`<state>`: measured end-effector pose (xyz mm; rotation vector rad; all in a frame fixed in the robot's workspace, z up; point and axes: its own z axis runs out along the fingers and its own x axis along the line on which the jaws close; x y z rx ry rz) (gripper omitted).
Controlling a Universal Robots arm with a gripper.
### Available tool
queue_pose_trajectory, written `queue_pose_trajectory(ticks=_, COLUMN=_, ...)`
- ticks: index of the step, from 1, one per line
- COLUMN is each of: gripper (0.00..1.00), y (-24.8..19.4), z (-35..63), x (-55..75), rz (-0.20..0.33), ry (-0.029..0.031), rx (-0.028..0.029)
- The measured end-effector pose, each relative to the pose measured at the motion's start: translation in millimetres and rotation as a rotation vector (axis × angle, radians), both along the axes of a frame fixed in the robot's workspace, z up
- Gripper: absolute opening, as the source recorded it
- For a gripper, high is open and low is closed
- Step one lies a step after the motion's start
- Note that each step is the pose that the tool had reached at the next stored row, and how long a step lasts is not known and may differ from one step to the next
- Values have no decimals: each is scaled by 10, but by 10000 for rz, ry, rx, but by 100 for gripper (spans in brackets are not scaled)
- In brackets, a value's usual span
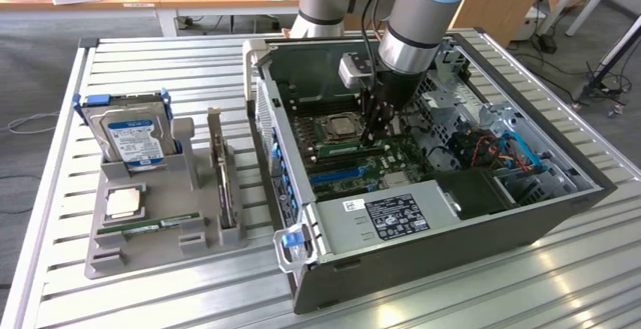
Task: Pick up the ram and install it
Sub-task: 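Insert the ram into the slot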
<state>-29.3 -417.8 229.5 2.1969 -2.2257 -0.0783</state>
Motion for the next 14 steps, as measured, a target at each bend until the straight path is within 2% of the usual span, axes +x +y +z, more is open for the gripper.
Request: queue_pose_trajectory(ticks=14, gripper=12, y=0, z=-13, x=1, rz=32, ry=-1, rx=1)
